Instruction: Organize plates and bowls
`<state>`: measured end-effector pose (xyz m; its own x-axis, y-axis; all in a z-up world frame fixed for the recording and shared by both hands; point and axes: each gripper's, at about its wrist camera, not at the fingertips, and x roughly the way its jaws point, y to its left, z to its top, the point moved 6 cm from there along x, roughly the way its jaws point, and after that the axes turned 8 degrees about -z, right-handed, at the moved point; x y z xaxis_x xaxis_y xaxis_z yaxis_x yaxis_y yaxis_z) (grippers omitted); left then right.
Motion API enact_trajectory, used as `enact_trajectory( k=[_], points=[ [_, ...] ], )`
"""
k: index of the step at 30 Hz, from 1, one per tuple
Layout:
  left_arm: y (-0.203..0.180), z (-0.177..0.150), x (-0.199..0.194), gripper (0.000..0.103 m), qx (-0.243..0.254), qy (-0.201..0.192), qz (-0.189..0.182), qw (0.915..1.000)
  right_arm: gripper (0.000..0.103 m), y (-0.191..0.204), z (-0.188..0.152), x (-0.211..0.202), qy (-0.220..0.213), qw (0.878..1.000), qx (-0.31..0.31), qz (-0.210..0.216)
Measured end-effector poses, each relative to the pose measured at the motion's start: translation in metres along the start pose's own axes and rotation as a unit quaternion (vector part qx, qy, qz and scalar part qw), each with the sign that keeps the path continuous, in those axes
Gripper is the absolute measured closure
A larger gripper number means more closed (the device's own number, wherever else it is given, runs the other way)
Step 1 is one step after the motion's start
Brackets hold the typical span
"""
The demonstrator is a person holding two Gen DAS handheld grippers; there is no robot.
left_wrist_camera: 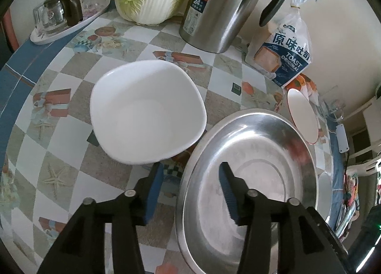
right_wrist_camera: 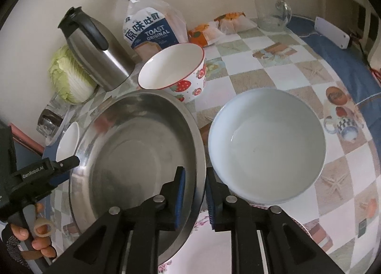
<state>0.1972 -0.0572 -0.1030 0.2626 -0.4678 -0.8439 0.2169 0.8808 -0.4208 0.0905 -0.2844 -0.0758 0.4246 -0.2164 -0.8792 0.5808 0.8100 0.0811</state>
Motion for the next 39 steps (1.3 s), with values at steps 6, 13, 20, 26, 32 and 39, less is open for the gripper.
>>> enact_trajectory(
  k=[6,13,20,26,32,39],
  points=[
    [-0.007,-0.001,-0.012,0.046,0.018,-0.009,0.017,0.9996,0.078,0.0,0.002,-0.013,-0.01,1.0,-0.018,-0.024],
    [-0.02,-0.003,-0.021,0.032,0.041,-0.017,0.024,0.9987,0.077,0.003,0.006,-0.03,-0.023,0.999,-0.03,-0.032],
    [-0.029,-0.005,-0.025,0.017,0.062,-0.024,0.028,0.9974,0.043,0.013,0.007,-0.04,-0.039,0.997,-0.048,-0.036],
    [-0.034,-0.001,-0.034,0.007,0.07,-0.044,0.028,0.9962,0.025,0.016,0.008,-0.042,-0.049,0.997,-0.052,-0.031],
    [-0.033,0.003,-0.043,0.007,0.068,-0.066,0.029,0.9951,0.0,0.017,0.009,-0.046,-0.063,0.996,-0.052,-0.021],
    [-0.038,0.003,-0.059,0.007,0.076,-0.093,0.02,0.9925,0.0,0.023,0.009,-0.057,-0.089,0.994,-0.056,-0.004]
  ],
)
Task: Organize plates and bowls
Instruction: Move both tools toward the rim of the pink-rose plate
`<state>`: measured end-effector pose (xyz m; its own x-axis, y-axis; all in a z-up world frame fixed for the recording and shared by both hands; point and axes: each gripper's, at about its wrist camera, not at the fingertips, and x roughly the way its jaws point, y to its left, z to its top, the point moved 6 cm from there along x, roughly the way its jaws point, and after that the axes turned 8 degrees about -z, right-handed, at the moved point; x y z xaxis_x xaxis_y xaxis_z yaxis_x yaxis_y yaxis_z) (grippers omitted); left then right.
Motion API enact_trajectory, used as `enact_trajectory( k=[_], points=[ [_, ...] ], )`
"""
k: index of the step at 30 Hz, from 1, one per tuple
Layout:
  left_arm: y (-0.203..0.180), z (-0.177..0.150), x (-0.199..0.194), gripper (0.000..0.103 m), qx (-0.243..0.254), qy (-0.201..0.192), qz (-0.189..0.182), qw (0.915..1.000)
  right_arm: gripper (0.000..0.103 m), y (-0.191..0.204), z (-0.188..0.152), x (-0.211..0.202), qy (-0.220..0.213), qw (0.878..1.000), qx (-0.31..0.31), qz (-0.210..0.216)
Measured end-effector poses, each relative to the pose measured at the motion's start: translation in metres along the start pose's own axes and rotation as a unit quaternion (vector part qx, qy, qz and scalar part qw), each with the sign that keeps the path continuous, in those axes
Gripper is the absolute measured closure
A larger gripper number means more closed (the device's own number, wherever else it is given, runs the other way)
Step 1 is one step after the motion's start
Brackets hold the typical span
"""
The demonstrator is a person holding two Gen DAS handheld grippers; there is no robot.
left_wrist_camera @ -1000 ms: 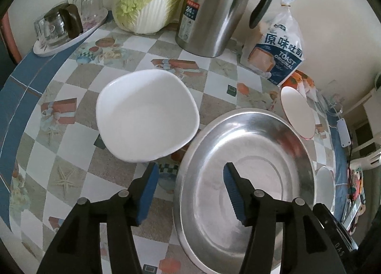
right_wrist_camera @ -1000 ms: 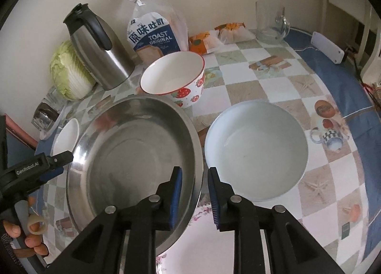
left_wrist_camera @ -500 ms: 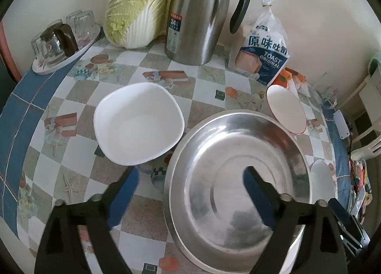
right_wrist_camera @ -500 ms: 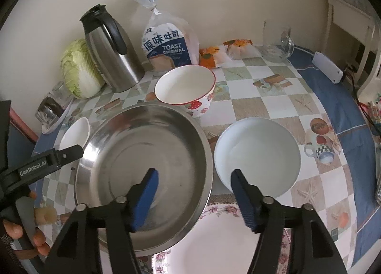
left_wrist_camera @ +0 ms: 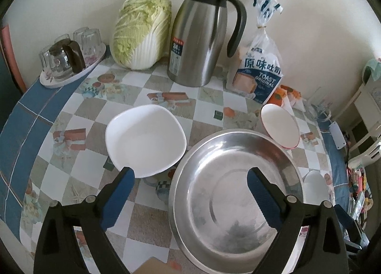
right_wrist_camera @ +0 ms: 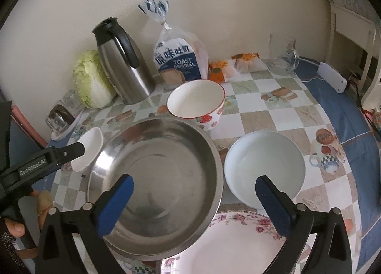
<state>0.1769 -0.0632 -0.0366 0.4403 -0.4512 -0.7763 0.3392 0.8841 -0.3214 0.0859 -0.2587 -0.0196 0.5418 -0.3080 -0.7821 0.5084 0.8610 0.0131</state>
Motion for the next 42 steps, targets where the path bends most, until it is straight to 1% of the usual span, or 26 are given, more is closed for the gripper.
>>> enact_trajectory(
  k=[5,10,16,22,25,29,33,35,39,42],
  points=[
    [-0.005,0.0,-0.012,0.007,-0.002,-0.021,-0.004,0.9998,0.0,0.0,-0.002,-0.008,-0.013,1.0,0.001,0.009],
    [-0.012,-0.003,-0.028,0.007,-0.006,-0.045,-0.012,0.9989,0.0,-0.004,-0.009,-0.014,-0.011,1.0,0.01,0.02],
    [-0.034,-0.025,-0.041,0.007,0.008,-0.054,-0.024,0.9982,0.0,-0.016,-0.018,-0.023,-0.013,1.0,0.016,0.009],
    [-0.062,-0.057,-0.045,0.007,0.049,-0.041,-0.028,0.9975,0.0,-0.029,-0.027,-0.035,-0.018,0.999,0.027,0.005],
    [-0.075,-0.071,-0.046,0.007,0.054,-0.031,-0.043,0.9972,0.0,-0.036,-0.035,-0.038,-0.011,1.0,0.024,-0.005],
    [-0.086,-0.086,-0.05,0.007,0.061,-0.024,-0.046,0.9968,0.0,-0.052,-0.049,-0.037,0.008,0.999,0.038,-0.011],
    [-0.088,-0.102,-0.047,0.007,0.041,-0.008,-0.055,0.9976,0.0,-0.068,-0.062,-0.034,0.028,0.998,0.05,-0.027],
    [-0.087,-0.11,-0.043,0.007,0.031,0.002,-0.051,0.9982,0.0,-0.076,-0.068,-0.032,0.038,0.997,0.055,-0.034],
    [-0.089,-0.123,-0.036,0.007,0.023,0.024,-0.05,0.9982,0.0,-0.092,-0.077,-0.027,0.056,0.995,0.072,-0.033],
    [-0.087,-0.133,-0.031,0.007,0.012,0.038,-0.04,0.9984,0.0,-0.103,-0.084,-0.021,0.072,0.993,0.085,-0.041]
  ],
)
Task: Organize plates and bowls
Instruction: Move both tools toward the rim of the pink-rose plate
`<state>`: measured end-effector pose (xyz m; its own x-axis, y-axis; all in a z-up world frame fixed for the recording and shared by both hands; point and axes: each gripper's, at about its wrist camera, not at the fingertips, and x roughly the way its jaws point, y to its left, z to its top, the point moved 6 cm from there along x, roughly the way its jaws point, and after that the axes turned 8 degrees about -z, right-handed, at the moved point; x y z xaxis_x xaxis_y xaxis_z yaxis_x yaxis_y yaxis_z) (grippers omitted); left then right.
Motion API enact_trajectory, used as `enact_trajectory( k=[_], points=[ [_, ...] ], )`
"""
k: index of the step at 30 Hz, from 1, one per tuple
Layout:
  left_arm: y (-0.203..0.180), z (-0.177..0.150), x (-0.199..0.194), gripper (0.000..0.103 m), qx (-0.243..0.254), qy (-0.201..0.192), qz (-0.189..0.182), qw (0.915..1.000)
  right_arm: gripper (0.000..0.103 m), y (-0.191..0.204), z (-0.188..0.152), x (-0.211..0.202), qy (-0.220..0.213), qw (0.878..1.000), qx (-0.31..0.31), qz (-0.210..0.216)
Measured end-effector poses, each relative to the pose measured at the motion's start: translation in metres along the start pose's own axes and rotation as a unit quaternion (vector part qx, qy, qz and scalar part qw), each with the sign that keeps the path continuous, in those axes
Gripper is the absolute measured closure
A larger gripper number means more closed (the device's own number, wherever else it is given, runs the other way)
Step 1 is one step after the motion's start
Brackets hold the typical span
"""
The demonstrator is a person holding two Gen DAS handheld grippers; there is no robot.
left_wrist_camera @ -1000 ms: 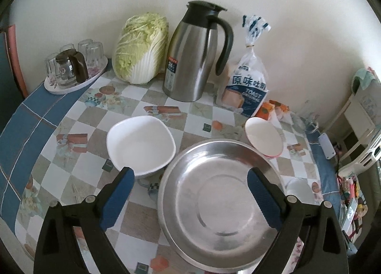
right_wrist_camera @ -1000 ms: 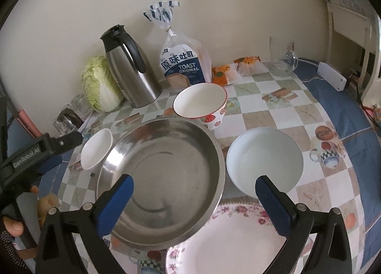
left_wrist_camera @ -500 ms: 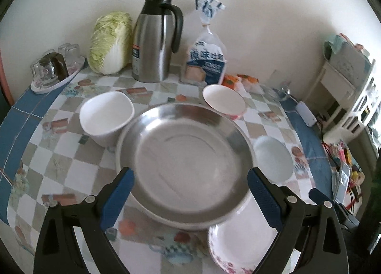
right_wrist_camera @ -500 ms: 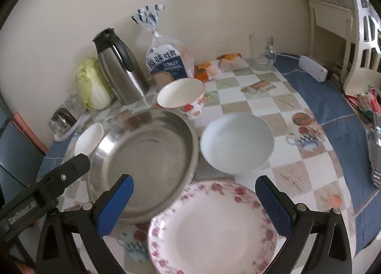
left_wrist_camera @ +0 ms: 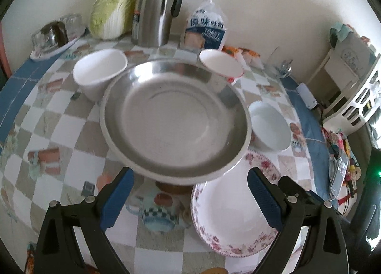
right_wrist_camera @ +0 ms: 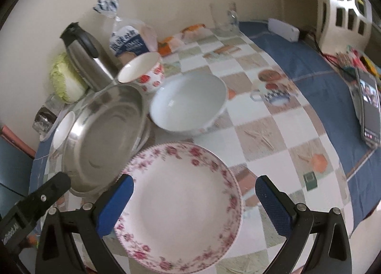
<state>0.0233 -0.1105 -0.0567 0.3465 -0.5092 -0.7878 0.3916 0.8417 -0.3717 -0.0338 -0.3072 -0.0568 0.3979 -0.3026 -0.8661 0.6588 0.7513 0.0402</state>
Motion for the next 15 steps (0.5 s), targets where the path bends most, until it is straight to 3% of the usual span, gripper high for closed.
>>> enact_trajectory(
  k=[6,15],
  points=[
    [0.005,-0.016,0.015,0.007,-0.037,0.041,-0.009,0.9984,0.0,-0.009,-0.009,0.018,0.04,0.999,0.004,-0.003],
    [0.001,-0.025,0.028,0.007,-0.036,0.065,-0.009,0.9972,0.0,-0.014,-0.018,0.036,0.077,0.997,0.017,0.011]
  ],
)
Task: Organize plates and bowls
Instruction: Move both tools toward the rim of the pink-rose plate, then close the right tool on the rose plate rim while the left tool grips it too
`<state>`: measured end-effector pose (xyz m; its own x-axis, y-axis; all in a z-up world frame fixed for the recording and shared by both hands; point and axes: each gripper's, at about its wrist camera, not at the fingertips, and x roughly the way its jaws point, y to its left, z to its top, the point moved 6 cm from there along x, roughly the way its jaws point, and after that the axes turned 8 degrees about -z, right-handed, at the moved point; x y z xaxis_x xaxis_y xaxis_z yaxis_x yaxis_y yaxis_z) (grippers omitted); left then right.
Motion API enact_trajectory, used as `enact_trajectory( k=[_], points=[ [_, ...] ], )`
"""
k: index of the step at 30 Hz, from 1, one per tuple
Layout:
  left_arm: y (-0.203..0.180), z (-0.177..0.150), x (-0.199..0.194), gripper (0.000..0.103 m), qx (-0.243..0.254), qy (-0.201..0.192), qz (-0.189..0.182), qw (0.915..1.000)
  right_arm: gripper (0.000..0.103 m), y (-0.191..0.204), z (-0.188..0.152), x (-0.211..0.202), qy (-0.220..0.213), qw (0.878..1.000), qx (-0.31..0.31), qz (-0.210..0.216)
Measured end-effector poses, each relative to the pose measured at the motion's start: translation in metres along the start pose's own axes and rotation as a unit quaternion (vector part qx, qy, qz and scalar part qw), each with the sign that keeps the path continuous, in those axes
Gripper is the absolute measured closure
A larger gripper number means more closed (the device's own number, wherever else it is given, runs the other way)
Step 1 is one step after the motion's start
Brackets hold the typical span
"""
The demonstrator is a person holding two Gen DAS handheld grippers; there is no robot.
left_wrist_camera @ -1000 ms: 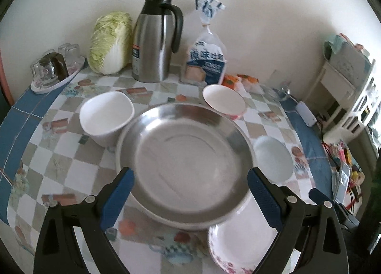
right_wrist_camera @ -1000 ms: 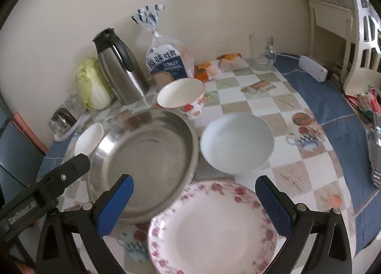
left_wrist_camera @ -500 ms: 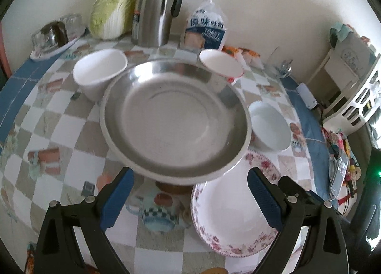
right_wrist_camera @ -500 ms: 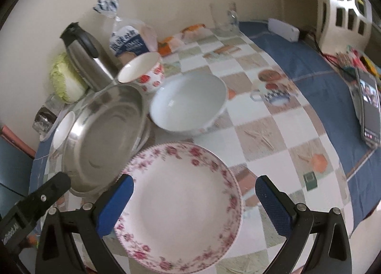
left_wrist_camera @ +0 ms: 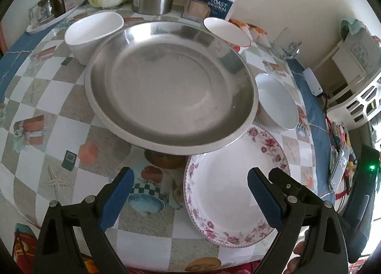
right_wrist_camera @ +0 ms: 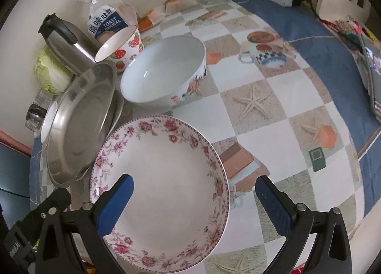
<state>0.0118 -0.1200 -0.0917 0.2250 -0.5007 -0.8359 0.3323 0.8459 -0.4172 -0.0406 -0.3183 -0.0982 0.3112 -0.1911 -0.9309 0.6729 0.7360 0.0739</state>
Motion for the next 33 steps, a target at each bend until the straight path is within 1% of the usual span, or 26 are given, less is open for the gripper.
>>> enact_trajectory(
  k=[8,12,16,20,26,27,28,29,30,31,33],
  points=[
    [0.003,-0.004,0.014,0.007,-0.006,0.014,0.003,0.9999,0.0,-0.01,-0.001,0.016,0.021,1.0,0.019,0.008],
    [0.006,-0.006,0.025,0.007,-0.017,0.028,0.002,0.9995,0.0,-0.013,-0.002,0.019,0.022,0.999,0.022,0.006],
    [0.007,-0.006,0.032,0.007,-0.028,0.035,-0.011,0.9989,0.0,-0.01,-0.002,0.02,0.023,0.999,0.021,0.01],
    [0.01,-0.006,0.037,0.007,-0.031,0.043,-0.01,0.9986,0.0,-0.007,-0.002,0.021,0.023,0.999,0.021,0.01],
    [0.013,-0.004,0.044,0.007,-0.039,0.053,-0.015,0.9977,0.02,-0.009,0.003,0.02,0.015,0.999,0.03,0.004],
    [0.012,-0.004,0.045,0.007,-0.035,0.055,-0.014,0.9978,0.027,-0.009,0.003,0.02,0.015,0.999,0.033,0.005],
    [0.012,-0.003,0.046,0.007,-0.03,0.057,-0.011,0.9979,0.037,-0.011,0.003,0.019,0.015,0.999,0.034,0.007],
    [0.011,-0.003,0.047,0.007,-0.026,0.058,-0.008,0.9979,0.045,-0.013,0.004,0.019,0.015,0.999,0.035,0.006],
    [0.01,-0.002,0.049,0.007,-0.022,0.06,-0.006,0.9979,0.057,-0.014,0.004,0.02,0.016,0.999,0.036,0.007],
    [0.009,-0.001,0.05,0.007,-0.019,0.062,-0.005,0.9979,0.063,-0.015,0.004,0.021,0.016,0.999,0.038,0.009],
    [0.007,0.0,0.051,0.007,-0.013,0.064,-0.001,0.9979,0.07,-0.019,0.003,0.02,0.019,0.999,0.042,0.015]
  ],
)
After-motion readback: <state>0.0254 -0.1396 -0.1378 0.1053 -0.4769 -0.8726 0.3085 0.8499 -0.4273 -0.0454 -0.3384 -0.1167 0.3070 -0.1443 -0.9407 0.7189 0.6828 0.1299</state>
